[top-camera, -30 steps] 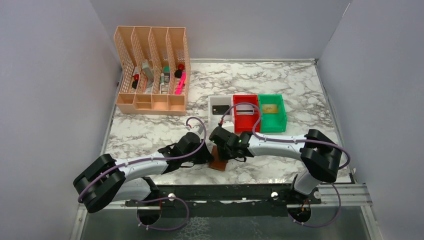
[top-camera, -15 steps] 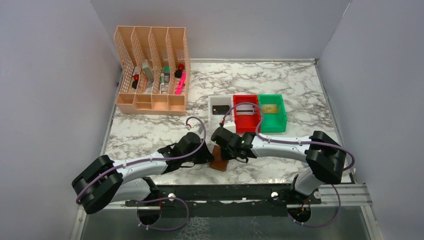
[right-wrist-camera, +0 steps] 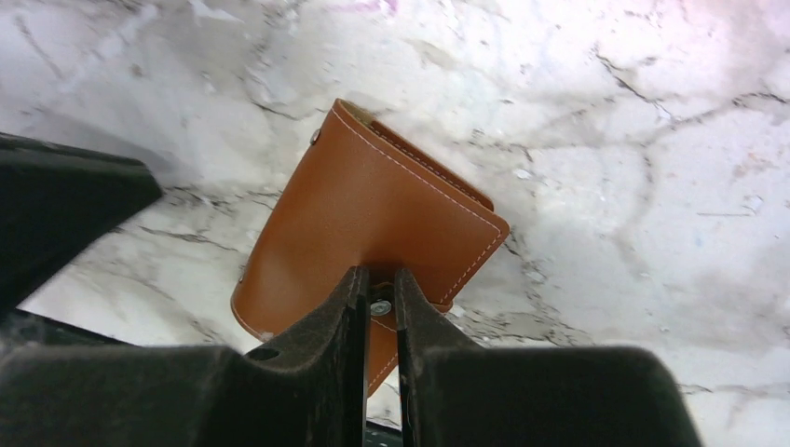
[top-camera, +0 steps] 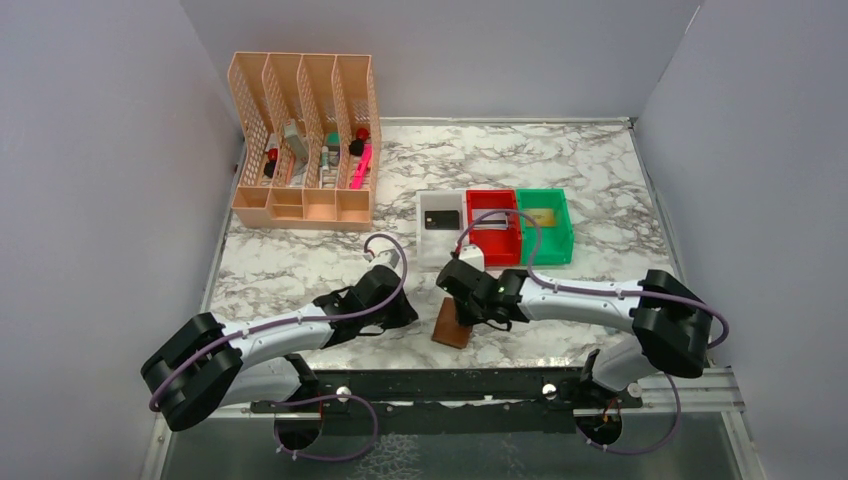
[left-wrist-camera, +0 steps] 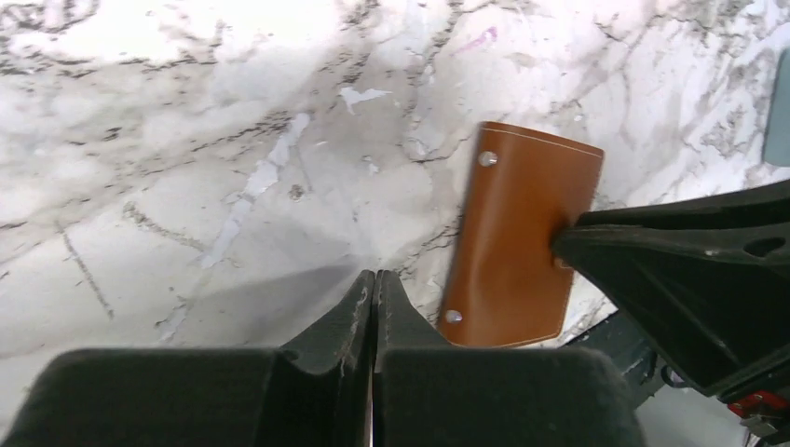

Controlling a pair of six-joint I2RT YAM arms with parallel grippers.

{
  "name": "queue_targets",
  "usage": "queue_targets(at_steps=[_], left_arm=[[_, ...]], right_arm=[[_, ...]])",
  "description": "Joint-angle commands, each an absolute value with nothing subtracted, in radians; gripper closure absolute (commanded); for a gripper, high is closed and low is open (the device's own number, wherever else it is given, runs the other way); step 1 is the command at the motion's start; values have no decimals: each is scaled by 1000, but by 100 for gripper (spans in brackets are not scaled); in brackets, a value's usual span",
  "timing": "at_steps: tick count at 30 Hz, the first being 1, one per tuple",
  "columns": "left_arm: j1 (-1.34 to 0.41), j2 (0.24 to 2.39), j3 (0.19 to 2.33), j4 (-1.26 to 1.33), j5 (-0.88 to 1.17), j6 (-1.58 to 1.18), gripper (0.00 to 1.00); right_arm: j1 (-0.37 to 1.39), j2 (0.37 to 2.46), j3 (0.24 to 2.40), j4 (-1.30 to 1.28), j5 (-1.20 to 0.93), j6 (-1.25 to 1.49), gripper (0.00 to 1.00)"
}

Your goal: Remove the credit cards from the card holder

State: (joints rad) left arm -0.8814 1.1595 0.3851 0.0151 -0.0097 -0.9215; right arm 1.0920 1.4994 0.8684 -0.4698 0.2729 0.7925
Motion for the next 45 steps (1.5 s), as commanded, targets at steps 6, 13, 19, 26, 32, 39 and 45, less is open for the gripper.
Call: queue_targets(at_steps=[6,13,19,26,32,39,45], left_arm=[[-879,1139,387,-5,-41,-898,82],[-879,1187,374,221,191,-848,47],[-892,1304,376,273,305,-846,44],[-931,1442,430,268,326,-835,45],[-941,1506,467,223,238,-843,69],[-950,1503,485,140,97,-860,98],[-962,1482,482,131,38,-875,100]], right_arm=[[1092,1428,786,-477,260,743,82],[1091,1493,816,-405,264,748,82],[1091,1490,770,-342,265,805,82],[1089,1455,713,-270,249,840,81],[1089,1457,714,-289,243,852,81],[1091,1423,750,-392,264,809,82],[1090,1431,814,-536,302,780,71]])
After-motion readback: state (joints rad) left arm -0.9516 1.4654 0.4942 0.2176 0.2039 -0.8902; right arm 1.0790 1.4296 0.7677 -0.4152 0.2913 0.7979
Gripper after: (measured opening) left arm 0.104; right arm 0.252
